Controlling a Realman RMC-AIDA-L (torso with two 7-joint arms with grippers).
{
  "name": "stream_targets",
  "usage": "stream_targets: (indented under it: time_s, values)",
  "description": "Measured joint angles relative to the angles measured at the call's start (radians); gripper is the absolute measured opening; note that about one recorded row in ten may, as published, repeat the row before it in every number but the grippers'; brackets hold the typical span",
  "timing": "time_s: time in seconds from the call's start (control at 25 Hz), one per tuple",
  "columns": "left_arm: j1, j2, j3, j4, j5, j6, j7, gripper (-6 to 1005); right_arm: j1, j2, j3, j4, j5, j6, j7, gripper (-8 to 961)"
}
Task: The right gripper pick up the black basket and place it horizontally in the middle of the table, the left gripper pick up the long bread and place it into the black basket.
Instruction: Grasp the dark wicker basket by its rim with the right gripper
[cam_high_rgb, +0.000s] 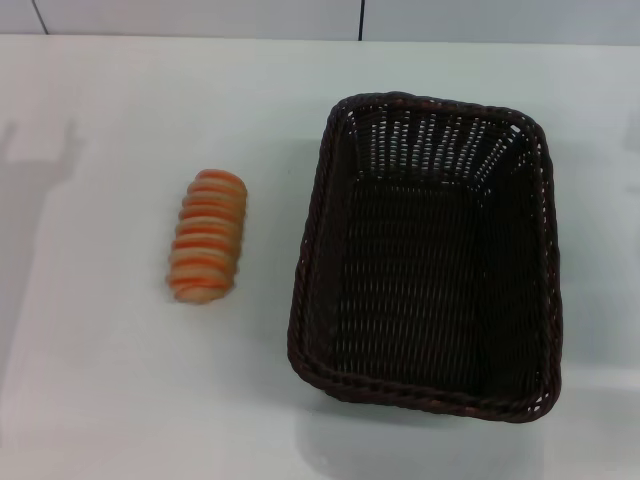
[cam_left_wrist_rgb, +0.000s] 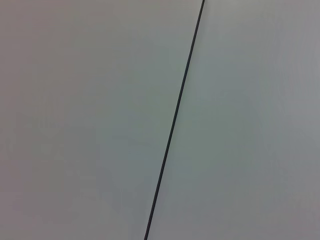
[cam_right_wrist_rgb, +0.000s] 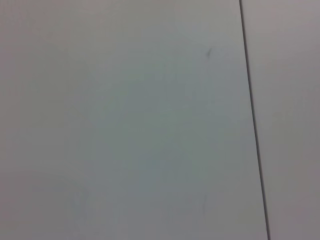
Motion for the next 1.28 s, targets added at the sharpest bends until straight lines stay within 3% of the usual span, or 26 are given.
stream_targets:
  time_s: [0.6, 0.84, 1.04, 1.24, 1.28]
  values:
    - [0.0, 0.0, 0.002, -0.002, 0.0, 0.0, -0.001, 832, -0.006, -0.007, -0.047, -0.008, -0.035, -0.006, 0.005, 318]
    - [-0.002, 0.0, 0.003, -0.002, 0.0, -0.001, -0.001, 832, -0.012, -0.009, -0.043, -0.019, -0.037, -0.002, 0.014, 458]
    - [-0.003, 0.0, 0.003, -0.003, 0.0, -0.003, -0.001, 832, -0.012, -0.01, -0.037, -0.037, -0.035, 0.016, 0.003, 668]
    - [0.0, 0.0, 0.003, -0.003, 0.0, -0.003, -0.002, 832, -0.026, -0.012, 0.05, -0.144, -0.032, 0.145, -0.133, 694]
    - [0.0, 0.0, 0.003, -0.003, 0.0, -0.003, -0.002, 832, -0.048, -0.011, 0.087, -0.228, -0.031, 0.217, -0.223, 700]
